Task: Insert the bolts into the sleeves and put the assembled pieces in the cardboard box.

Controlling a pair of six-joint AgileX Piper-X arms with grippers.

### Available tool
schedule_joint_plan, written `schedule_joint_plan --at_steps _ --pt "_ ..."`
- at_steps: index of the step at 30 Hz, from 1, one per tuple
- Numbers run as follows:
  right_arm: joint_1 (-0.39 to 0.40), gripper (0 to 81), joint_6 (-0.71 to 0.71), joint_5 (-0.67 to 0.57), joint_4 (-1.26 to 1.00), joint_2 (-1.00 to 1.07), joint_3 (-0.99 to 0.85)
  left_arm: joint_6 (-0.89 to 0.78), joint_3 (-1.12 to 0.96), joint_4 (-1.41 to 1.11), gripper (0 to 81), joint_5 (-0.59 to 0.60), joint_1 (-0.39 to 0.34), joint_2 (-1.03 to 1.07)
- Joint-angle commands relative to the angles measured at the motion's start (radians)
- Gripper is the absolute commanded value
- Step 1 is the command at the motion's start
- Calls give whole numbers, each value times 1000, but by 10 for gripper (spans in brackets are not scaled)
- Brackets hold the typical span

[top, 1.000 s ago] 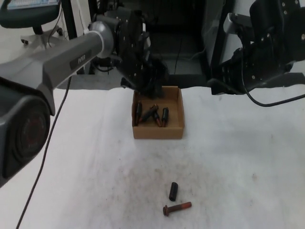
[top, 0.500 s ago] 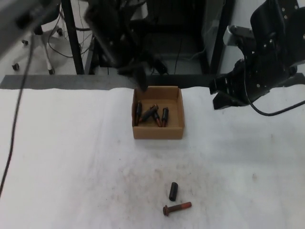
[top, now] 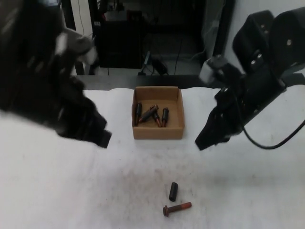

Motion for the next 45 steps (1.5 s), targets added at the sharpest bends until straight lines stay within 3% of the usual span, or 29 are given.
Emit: schedule_joint_plan --at_steps 1,5,10,13,18,20,26,31,45 --pt "28 8 -95 -9 0 -13 -10 -4 40 -146 1 -16 -1 -24" --pt "90 8 -182 -9 -54 -13 -7 -20 226 -483 1 -16 1 -43" --pt "164 3 -203 26 -166 -4 -3 -20 315 -453 1 -16 1 60" --pt "202 87 -203 99 -182 8 4 -17 318 -436 1 -16 1 106" --pt "234 349 -203 135 -153 41 51 -17 318 -470 1 -16 1 118" --pt "238 378 -203 176 -145 54 79 -17 318 -474 1 -16 1 118" --pt "238 378 -218 278 -145 63 187 -17 318 -474 1 -16 1 118" --pt "238 378 -335 278 -179 63 240 -17 318 -474 1 -16 1 109" --pt "238 350 -408 290 -333 65 264 -17 318 -474 1 -16 1 106"
